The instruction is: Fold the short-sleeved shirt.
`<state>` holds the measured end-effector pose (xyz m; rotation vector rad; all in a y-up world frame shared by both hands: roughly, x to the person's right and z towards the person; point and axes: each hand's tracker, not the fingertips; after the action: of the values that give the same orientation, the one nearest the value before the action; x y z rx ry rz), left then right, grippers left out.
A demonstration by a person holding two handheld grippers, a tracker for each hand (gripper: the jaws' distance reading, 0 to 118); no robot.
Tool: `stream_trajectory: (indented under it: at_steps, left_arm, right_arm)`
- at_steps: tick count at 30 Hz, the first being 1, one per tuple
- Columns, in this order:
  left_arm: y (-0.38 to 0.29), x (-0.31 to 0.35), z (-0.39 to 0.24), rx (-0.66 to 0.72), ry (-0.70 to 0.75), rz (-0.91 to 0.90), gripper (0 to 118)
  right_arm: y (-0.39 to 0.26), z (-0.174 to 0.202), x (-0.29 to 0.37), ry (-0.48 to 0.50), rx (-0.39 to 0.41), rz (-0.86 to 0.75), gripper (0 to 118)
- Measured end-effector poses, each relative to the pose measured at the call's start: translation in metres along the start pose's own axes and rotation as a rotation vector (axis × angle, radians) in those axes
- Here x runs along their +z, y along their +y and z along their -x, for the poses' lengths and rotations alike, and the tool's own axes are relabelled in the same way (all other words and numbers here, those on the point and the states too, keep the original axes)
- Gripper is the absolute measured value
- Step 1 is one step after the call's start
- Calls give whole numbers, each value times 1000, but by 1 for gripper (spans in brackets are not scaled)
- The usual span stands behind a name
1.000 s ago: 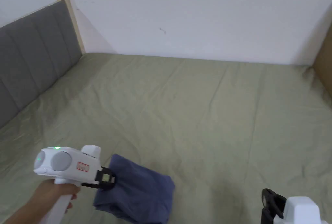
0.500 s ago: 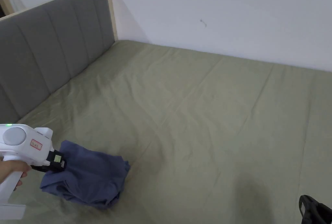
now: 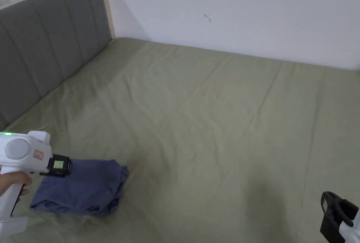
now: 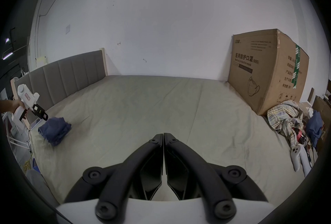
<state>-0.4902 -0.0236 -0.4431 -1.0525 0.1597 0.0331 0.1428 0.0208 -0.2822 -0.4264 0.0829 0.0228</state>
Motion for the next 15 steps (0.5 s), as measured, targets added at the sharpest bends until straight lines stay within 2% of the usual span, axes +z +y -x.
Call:
stream_trajectory:
  at_steps: [11,15]
  left_arm:
    - [-14,176,-121,-29,-16,-431,91]
    - [-30,234,-179,-72,-19,-605,91]
  right_arm:
    - [59,-39,70,-65,-46,-188,1]
    - [78,-58,96,-106,-19,-282,1]
